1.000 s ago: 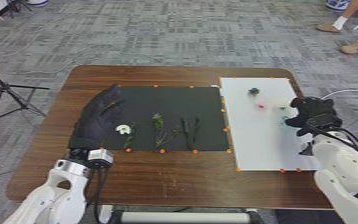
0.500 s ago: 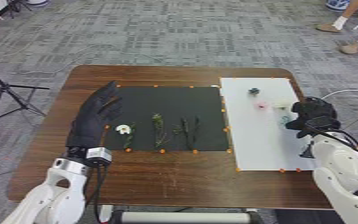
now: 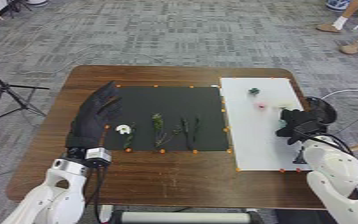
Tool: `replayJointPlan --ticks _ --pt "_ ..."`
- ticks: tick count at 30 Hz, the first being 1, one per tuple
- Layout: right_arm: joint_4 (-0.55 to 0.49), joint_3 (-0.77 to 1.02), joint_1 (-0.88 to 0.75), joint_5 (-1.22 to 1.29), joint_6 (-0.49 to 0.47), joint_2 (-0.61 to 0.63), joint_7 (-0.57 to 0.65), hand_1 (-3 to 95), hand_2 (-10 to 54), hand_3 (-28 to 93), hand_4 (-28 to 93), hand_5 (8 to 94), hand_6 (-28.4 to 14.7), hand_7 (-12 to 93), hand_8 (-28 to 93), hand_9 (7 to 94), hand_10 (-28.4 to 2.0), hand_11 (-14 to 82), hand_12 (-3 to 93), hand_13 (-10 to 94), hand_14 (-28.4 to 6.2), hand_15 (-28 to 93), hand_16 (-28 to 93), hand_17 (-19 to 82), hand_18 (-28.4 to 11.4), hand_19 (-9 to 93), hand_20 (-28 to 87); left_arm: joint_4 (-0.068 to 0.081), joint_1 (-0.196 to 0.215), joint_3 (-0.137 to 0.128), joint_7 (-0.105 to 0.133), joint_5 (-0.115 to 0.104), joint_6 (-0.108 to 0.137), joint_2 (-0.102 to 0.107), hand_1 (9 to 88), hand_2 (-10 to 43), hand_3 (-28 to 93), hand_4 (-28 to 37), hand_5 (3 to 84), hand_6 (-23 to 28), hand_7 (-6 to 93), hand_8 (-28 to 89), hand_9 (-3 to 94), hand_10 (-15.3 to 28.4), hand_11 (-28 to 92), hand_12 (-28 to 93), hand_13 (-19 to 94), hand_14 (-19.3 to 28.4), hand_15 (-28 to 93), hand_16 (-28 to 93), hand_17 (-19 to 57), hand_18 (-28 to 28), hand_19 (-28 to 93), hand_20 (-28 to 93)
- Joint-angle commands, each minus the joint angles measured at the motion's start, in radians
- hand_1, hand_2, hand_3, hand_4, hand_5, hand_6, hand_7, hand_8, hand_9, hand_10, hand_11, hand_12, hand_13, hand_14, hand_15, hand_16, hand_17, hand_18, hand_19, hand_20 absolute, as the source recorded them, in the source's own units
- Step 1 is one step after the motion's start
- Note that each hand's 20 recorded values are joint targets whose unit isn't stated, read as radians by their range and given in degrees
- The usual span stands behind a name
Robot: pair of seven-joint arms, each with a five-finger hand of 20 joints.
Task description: Arrange flowers
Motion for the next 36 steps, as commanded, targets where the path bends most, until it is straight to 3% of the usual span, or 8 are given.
replayJointPlan --ticks 1,4,13,19,22,28,34,36 --pt "0.047 -0.025 -0.007 -0.012 0.155 0.008 -0.041 45.6 -9.5 85 -28 53.7 1.7 54 1 67.3 -5.6 32.1 46.0 63 -0.3 58 43 20 -17.5 73 42 -0.002 -0.003 0.001 0.006 -0.006 0.002 0.000 24.2 -6.5 65 -28.3 25.3 1.8 20.1 -10 21.8 10.0 11 21 19 13.3 18 7 -12.1 21.5 43 8" --pt "0.037 -0.048 0.033 -0.001 0.173 0.012 -0.077 49.3 -9.5 86 -23 63.8 2.4 55 5 79.4 -3.7 27.2 52.1 72 -0.2 58 46 26 -17.3 76 44 -0.004 -0.010 -0.006 0.008 -0.007 0.007 0.019 24.2 -6.5 65 -28.3 25.4 1.8 20.1 -10 21.9 10.0 12 21 19 13.4 18 7 -12.1 21.5 43 8" --pt "0.036 -0.343 0.385 0.052 0.193 -0.090 -0.143 48.3 -9.5 86 -20 69.6 2.0 53 0 84.4 -3.6 23.9 52.7 76 0.0 57 47 29 -17.2 76 45 0.002 -0.077 -0.008 0.010 -0.008 0.003 0.092 24.1 -6.4 65 -28.3 25.4 1.7 20.2 -10 22.0 9.9 12 21 19 13.3 18 7 -12.1 21.6 43 8" --pt "0.152 -0.551 0.594 0.029 0.201 -0.295 -0.168 48.1 -9.5 86 -19 69.9 1.8 53 0 84.9 -4.0 23.4 53.4 76 -0.3 58 48 29 -17.3 76 45 0.015 -0.181 0.036 0.049 0.000 0.001 0.131 24.0 -6.4 65 -28.3 25.5 1.7 20.3 -10 22.2 10.1 12 21 20 13.3 18 7 -12.0 21.6 43 8" --pt "0.211 -0.620 0.633 0.010 0.190 -0.402 -0.150 48.1 -9.5 86 -19 69.8 1.9 53 0 84.9 -4.0 23.3 53.5 76 -0.4 58 48 28 -17.5 76 45 0.020 -0.230 0.056 0.069 0.004 -0.011 0.144 24.0 -6.5 65 -28.3 25.7 1.8 20.5 -10 22.6 10.2 12 20 20 13.5 18 7 -11.4 21.4 43 8" --pt "0.331 -0.687 0.658 -0.036 0.140 -0.551 -0.153 48.1 -9.5 86 -19 69.3 1.8 54 0 84.7 -4.2 23.5 53.9 75 -0.8 58 48 28 -17.5 76 45 0.042 -0.338 0.115 0.075 0.013 -0.039 0.146 23.9 -6.4 65 -28.3 26.0 1.8 20.7 -11 22.8 10.3 12 20 20 13.5 19 7 -11.2 21.3 43 8" --pt "0.418 -0.710 0.677 -0.089 0.134 -0.637 -0.157 48.1 -9.5 85 -19 68.7 2.0 54 0 84.2 -4.2 23.7 54.0 75 -0.8 59 48 27 -17.4 76 45 0.053 -0.403 0.161 0.088 0.017 -0.054 0.139 23.8 -6.5 65 -28.3 26.1 1.8 20.5 -11 22.9 10.3 12 20 20 13.6 18 7 -11.2 21.2 43 8" --pt "0.436 -0.711 0.680 -0.104 0.140 -0.658 -0.163 48.1 -9.5 85 -19 68.6 2.2 54 0 84.1 -4.2 23.8 53.9 75 -0.8 59 48 27 -17.4 76 45 0.051 -0.407 0.164 0.089 0.019 -0.057 0.140 23.7 -6.5 65 -28.3 26.1 1.8 20.4 -11 23.0 10.3 12 20 20 13.6 18 7 -11.2 21.2 43 8"
